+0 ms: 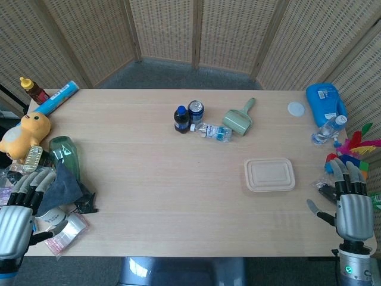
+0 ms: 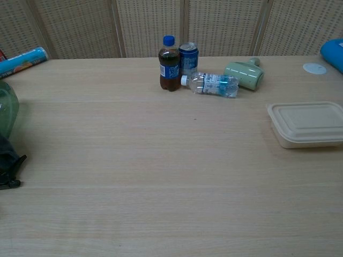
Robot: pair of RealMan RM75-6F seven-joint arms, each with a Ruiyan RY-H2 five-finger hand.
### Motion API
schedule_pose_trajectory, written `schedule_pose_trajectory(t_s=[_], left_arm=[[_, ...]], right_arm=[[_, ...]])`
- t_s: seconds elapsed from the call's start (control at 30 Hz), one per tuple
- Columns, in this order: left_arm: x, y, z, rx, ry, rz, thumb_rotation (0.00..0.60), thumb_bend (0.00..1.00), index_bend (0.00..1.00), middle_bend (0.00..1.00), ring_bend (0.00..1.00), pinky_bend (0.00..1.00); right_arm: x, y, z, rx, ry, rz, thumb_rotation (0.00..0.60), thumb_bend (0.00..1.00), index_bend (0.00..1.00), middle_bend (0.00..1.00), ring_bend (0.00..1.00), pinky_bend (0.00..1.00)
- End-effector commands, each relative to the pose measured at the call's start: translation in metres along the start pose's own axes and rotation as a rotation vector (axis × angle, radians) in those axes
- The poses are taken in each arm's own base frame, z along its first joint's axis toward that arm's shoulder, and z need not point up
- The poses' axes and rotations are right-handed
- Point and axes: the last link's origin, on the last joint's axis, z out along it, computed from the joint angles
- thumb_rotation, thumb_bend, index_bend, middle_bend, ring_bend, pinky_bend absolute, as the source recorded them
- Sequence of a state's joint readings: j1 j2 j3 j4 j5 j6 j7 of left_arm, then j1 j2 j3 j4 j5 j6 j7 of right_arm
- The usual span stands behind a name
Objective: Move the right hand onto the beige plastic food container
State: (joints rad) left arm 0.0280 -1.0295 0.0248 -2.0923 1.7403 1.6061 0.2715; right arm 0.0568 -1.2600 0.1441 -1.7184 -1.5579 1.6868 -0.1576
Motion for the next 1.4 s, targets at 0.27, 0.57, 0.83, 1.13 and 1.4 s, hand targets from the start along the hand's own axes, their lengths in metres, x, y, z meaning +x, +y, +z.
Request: schedule_pose_trajectory(t_s=[0.27,0.57,0.83,1.13,1.4], left_arm=[[0.000,0.003,-0.002,-0.004,0.002,-0.001,0.600,0.00,0.00,0.00,0.00,0.00],[-0.004,-0.003,0.000,0.019,-0.008,0.017,0.600,0.00,0.00,0.00,0.00,0.00],[-0.011,-0.008,0.003,0.035,-0.019,0.037,0.600,0.00,0.00,0.00,0.00,0.00],[-0.016,-0.013,0.006,0.054,-0.021,0.060,0.600,0.00,0.00,0.00,0.00,0.00],[-0.017,-0.014,0.007,0.058,-0.021,0.067,0.600,0.00,0.00,0.00,0.00,0.00]], right_arm=[[-0.008,0.002,-0.003,0.036,-0.114,0.014,0.600,0.00,0.00,0.00,0.00,0.00],[-0.033,0.002,0.033,0.191,-0.356,-0.100,0.600,0.00,0.00,0.00,0.00,0.00],[-0.076,-0.012,0.085,0.287,-0.518,-0.276,0.600,0.00,0.00,0.00,0.00,0.00],[-0.121,-0.022,0.126,0.267,-0.611,-0.441,0.582,0.00,0.00,0.00,0.00,0.00],[-0.139,-0.021,0.129,0.205,-0.692,-0.499,0.575,0.00,0.00,0.00,0.00,0.00]])
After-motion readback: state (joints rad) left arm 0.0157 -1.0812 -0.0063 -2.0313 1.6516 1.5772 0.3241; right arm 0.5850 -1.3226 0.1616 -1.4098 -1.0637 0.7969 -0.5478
